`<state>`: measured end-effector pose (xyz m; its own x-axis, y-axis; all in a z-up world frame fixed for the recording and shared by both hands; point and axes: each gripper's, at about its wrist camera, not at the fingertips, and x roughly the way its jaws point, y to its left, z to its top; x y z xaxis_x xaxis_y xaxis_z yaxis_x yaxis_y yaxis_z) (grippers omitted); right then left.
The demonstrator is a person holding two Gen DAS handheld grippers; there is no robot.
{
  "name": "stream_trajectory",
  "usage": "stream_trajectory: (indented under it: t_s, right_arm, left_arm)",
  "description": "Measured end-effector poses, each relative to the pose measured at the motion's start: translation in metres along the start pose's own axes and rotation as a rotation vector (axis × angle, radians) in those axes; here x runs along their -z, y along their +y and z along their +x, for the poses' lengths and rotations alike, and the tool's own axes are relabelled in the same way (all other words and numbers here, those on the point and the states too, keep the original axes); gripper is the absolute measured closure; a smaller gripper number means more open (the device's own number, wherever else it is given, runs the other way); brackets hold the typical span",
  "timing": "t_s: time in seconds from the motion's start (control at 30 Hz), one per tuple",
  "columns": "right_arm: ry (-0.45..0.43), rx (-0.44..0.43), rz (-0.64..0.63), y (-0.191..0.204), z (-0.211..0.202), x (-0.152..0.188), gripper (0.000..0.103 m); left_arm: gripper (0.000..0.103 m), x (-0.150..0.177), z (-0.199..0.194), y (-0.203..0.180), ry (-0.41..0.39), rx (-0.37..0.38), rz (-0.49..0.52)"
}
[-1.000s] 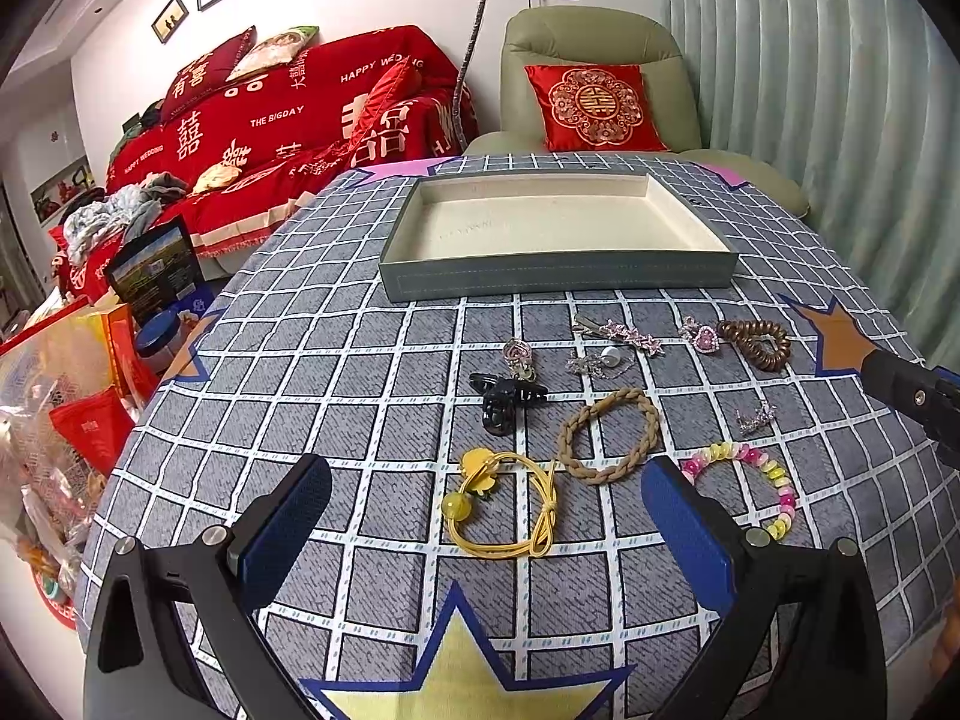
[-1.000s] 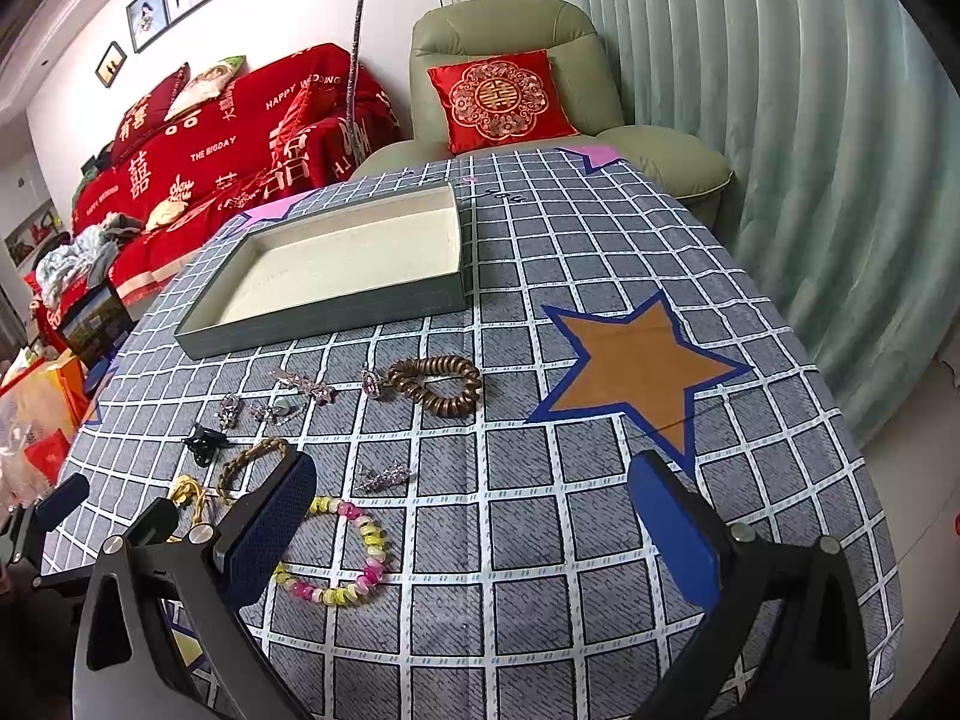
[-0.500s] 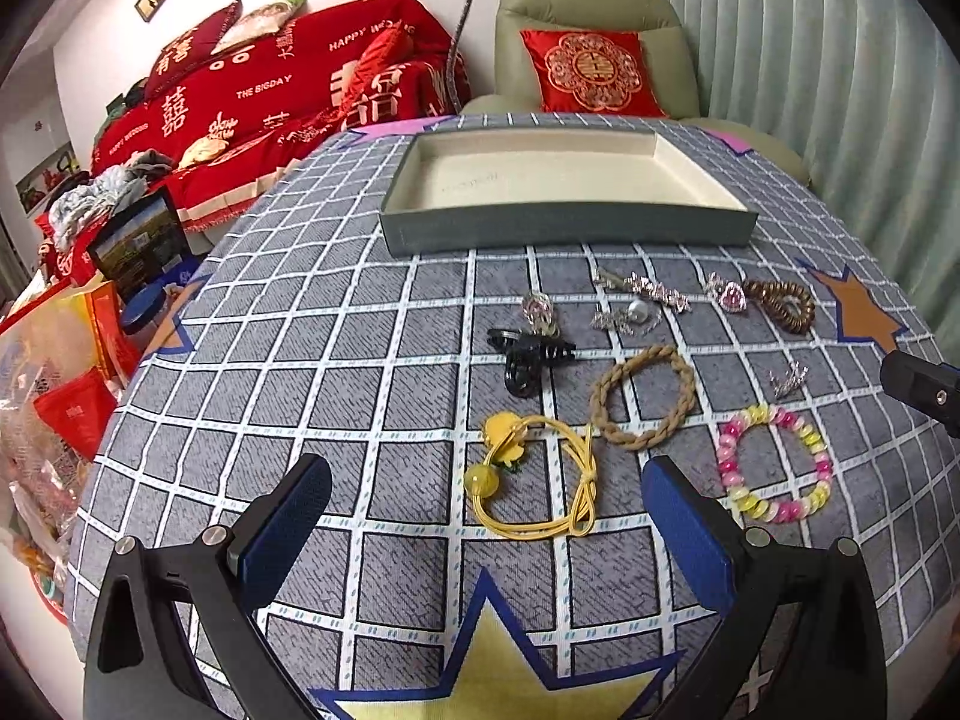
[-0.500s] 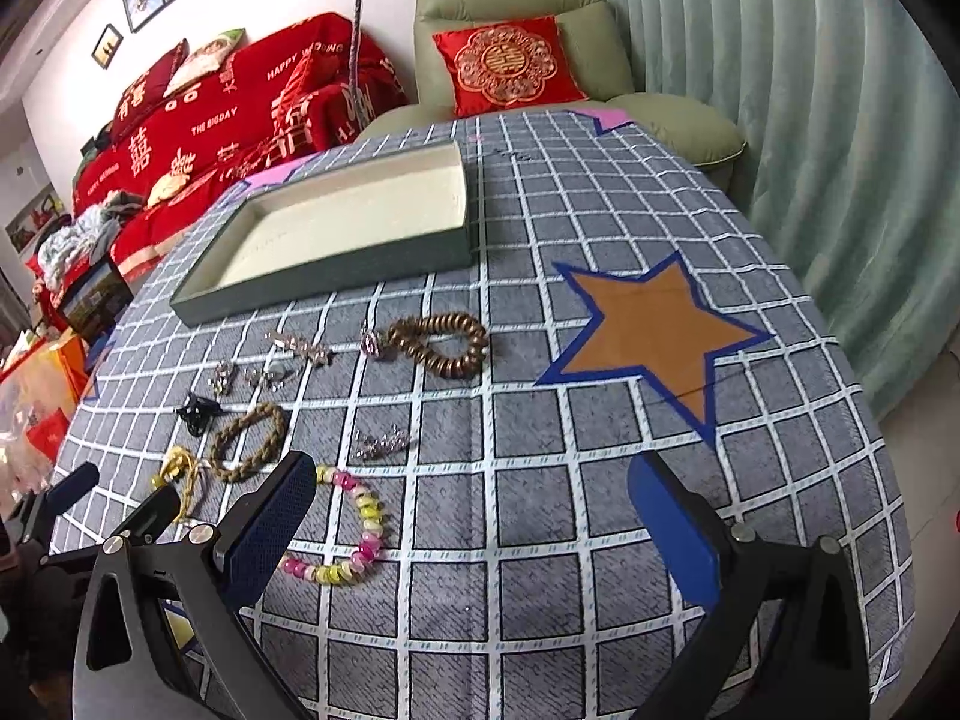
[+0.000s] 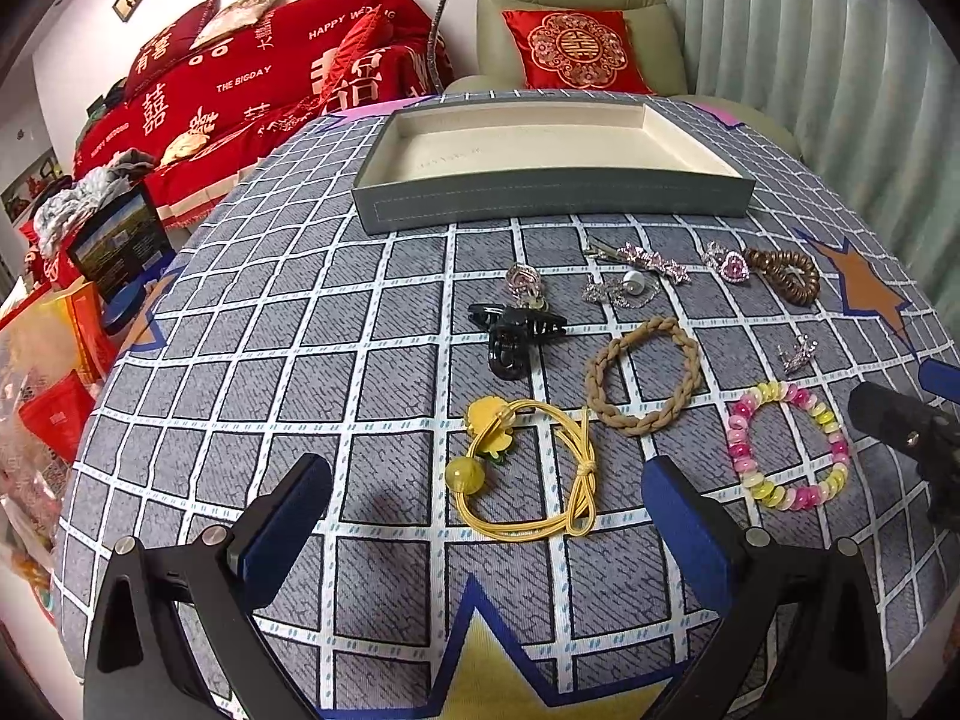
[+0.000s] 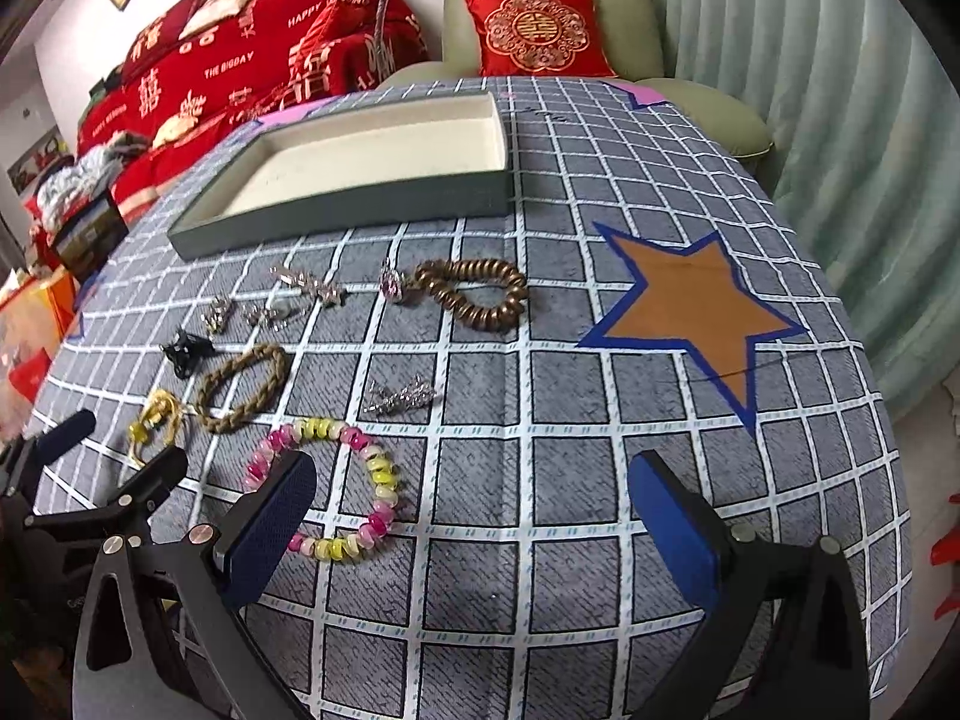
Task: Organize jewelry
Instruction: 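Grasp the yellow cord hair tie with the left gripper while the right grasps the beaded bracelet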
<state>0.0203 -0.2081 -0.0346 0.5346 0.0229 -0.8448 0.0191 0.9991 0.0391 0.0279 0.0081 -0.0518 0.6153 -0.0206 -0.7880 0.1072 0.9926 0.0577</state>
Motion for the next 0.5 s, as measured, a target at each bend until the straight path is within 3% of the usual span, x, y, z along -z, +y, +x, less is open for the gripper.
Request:
stream_trajectory:
  t_s: [0.43,0.5]
  right_arm:
    - [0.076,0.028,-0.074,0.021,0.028,0.006,0.003]
    - [0.075,0.014,-0.088,0.023,0.026,0.007,0.011]
  left_arm:
    - [0.001,-0.003,0.007,-0.009,0.008,0.035,0.056]
    - [0.009,-0.003,0.007,-0.008,0.011,0.064,0.052]
